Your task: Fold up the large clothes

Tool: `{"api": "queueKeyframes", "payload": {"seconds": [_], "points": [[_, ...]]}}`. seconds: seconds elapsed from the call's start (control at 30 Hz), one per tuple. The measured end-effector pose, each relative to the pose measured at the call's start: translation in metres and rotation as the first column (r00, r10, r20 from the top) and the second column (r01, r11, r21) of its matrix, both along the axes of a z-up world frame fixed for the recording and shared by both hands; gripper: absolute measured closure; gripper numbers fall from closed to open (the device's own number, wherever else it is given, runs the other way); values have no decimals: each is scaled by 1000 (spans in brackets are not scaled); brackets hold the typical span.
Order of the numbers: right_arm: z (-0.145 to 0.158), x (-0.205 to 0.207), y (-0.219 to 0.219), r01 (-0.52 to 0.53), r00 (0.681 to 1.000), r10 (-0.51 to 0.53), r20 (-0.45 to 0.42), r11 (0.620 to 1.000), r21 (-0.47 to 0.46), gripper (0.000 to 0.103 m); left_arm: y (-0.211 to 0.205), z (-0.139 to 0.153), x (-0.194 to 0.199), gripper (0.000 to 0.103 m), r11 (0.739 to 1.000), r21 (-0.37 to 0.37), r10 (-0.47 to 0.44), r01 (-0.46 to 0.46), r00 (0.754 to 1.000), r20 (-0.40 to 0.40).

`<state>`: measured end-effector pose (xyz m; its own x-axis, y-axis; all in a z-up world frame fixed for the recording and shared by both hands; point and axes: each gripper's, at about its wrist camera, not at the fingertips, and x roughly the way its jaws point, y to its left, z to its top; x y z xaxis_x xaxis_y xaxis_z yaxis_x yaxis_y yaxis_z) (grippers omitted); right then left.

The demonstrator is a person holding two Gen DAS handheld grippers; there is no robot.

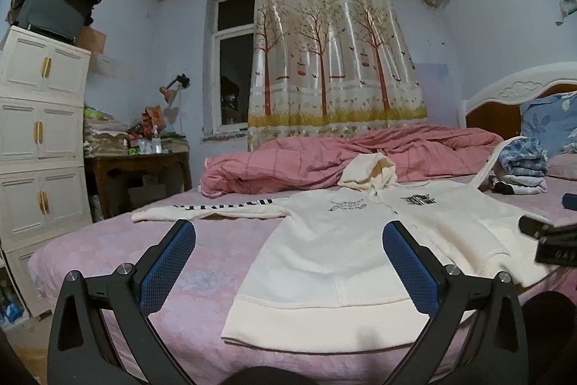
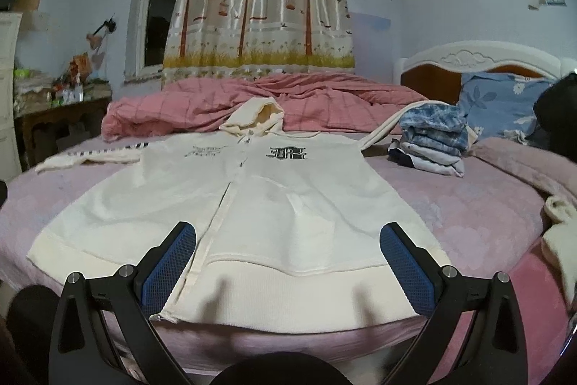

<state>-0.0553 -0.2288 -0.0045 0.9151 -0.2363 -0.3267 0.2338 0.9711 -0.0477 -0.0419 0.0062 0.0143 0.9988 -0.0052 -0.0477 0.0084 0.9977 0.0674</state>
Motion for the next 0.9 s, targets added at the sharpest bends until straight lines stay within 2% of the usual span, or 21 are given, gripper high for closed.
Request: {"api": "queueKeyframes", "payload": {"seconds": [0.07,0.2,0.27,0.37,0.47,0.53,0.6,0.67,0.77,0.8,0.87,0.9], "points": [[0,1,2,-22,999,21,-26,999,-34,0,-2,3,4,0,1000,7,2,-2,999,-34],[4,-3,-9,-28,999,26,-41,999,-39,0,-14,-2,13,0,997,79,-14,22,995,-99],[1,-1,-11,-64,995,62,-72,998,-21,0,-21,-10,16,0,993,99,-45,59,989,-143],[-7,8,-16,-121,979,119,-163,993,-3,0,-33,-24,19,0,988,117,-76,99,979,-187],[-13,10,-15,-159,973,160,-169,987,20,0,-50,-44,20,0,973,189,-88,132,970,-226],[-18,11,-11,-208,962,208,-178,978,17,0,-56,-57,24,0,968,226,-44,105,965,-259],[-29,17,-2,-260,937,238,-254,964,-55,0,-53,-65,22,0,976,189,-56,113,957,-286],[-40,18,6,-254,935,197,-296,952,-171,0,-52,-71,22,0,978,157,-88,141,948,-305],[-58,16,19,-238,939,132,-316,915,-325,0,-62,-85,33,0,962,249,-24,114,942,-336],[-64,17,22,-248,933,124,-338,903,-351,0,-65,-89,37,0,955,275,-8,112,935,-355],[-73,19,27,-284,916,134,-377,881,-378,0,-67,-94,40,0,953,279,-3,119,924,-383],[-78,19,29,-277,918,122,-378,879,-388,0,-67,-95,40,0,954,271,-11,127,919,-394]]}}
